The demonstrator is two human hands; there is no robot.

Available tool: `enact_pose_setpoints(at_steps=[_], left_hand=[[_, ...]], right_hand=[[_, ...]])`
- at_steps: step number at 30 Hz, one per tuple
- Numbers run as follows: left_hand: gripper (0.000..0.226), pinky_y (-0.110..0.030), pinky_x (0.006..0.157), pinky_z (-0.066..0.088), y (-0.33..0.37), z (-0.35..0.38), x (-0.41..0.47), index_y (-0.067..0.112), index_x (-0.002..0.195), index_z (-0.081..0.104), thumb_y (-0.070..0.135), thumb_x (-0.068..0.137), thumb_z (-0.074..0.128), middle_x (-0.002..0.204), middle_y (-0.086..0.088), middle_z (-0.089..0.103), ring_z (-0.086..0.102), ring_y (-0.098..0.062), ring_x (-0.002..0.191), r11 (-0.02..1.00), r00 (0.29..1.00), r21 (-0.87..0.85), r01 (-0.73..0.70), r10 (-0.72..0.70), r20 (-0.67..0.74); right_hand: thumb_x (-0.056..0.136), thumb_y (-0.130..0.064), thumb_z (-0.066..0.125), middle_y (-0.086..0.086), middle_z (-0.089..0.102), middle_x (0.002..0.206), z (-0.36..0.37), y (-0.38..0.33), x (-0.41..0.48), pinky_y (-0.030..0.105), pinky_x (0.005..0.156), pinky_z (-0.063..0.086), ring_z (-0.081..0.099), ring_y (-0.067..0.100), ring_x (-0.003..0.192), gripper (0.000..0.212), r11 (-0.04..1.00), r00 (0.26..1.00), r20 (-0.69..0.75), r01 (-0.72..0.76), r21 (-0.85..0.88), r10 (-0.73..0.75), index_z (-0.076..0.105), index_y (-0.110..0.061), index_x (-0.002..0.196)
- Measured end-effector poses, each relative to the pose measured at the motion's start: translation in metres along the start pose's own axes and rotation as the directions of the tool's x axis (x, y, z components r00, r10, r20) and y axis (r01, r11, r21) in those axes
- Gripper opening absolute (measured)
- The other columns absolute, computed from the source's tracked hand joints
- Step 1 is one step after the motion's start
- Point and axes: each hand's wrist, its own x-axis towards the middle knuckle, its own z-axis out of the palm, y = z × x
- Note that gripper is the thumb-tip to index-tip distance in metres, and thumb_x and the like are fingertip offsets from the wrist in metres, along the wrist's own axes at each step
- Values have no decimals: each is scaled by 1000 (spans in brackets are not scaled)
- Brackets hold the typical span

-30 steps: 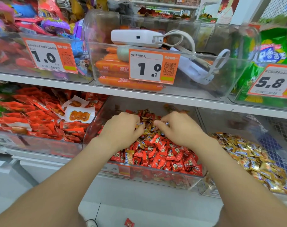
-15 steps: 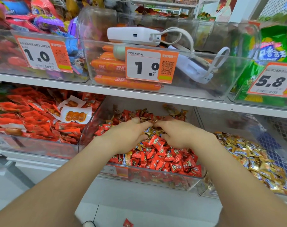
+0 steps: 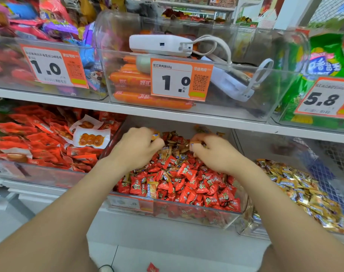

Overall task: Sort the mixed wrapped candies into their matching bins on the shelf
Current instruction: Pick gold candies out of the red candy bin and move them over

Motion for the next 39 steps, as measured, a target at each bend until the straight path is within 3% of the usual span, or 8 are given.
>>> enact_pose_setpoints(at_steps=[4, 8, 11, 15, 22, 26, 30, 39], left_hand=[[44, -36, 50, 35, -5, 1, 0, 11, 70, 47, 42, 100, 42, 55, -10, 48, 50, -34, 55, 995, 997, 66, 72, -72, 0], [37, -39, 53, 48, -9, 4, 0, 29, 81, 63, 53, 105, 49, 59, -5, 56, 59, -29, 57, 992, 1000, 123, 13, -16, 16], [42, -37, 56, 51, -13, 8, 5, 18, 75, 64, 50, 102, 56, 62, -7, 59, 60, -28, 57, 990, 999, 131, 45, -42, -24], [22, -44, 71, 59, -21, 8, 15, 18, 96, 69, 36, 96, 57, 87, -8, 68, 67, -35, 79, 975, 999, 221, 23, -14, -39], [35, -44, 98, 55, -22, 14, 19, 45, 137, 62, 36, 103, 57, 142, 8, 60, 62, -26, 125, 939, 970, 293, -182, 123, 209], [22, -43, 93, 56, -21, 10, 18, 43, 121, 68, 51, 102, 59, 131, 8, 66, 65, -24, 115, 953, 961, 259, -155, 85, 263], [1, -44, 89, 56, -23, 5, 15, 44, 98, 61, 45, 99, 62, 118, 1, 67, 66, -28, 103, 969, 959, 230, -94, 26, 283], [16, -35, 73, 51, -26, 1, 11, 35, 110, 69, 29, 97, 61, 98, 0, 63, 64, -22, 84, 987, 949, 163, 10, -61, 309]], right_hand=[[103, -35, 43, 8, 58, 69, 0, -3, -2, 32, 60, 42, 54, 22, 66, 40, 997, 999, -9, -48, -65, 48, 65, -5, 88], [105, -56, 50, 4, 57, 61, 9, -7, 0, 32, 60, 43, 58, 22, 62, 56, 991, 999, -31, -24, -133, 21, 59, -10, 73], [100, -56, 61, 4, 70, 79, 13, -12, 4, 35, 69, 51, 65, 21, 77, 43, 985, 997, -65, 30, -167, -42, 74, -17, 89], [101, -39, 60, 0, 72, 114, 20, -17, 16, 34, 86, 54, 64, 22, 106, 28, 976, 984, -101, 128, -174, -147, 74, -28, 123], [99, -22, 54, 5, 67, 113, 35, -21, 46, 41, 88, 58, 62, 23, 95, 25, 959, 989, 37, 150, -241, -145, 70, -17, 117], [103, -26, 51, 11, 68, 120, 47, -25, 55, 42, 92, 56, 65, 28, 107, 33, 961, 973, 175, 184, -207, -148, 65, -13, 129], [110, -40, 48, 4, 64, 97, 56, -29, 61, 37, 76, 48, 62, 24, 92, 34, 965, 938, 310, 210, -156, -154, 65, -12, 120], [97, -31, 67, -17, 53, 93, 47, -39, 61, 15, 62, 37, 56, 1, 79, 29, 951, 907, 374, 266, -157, -192, 67, -27, 125]])
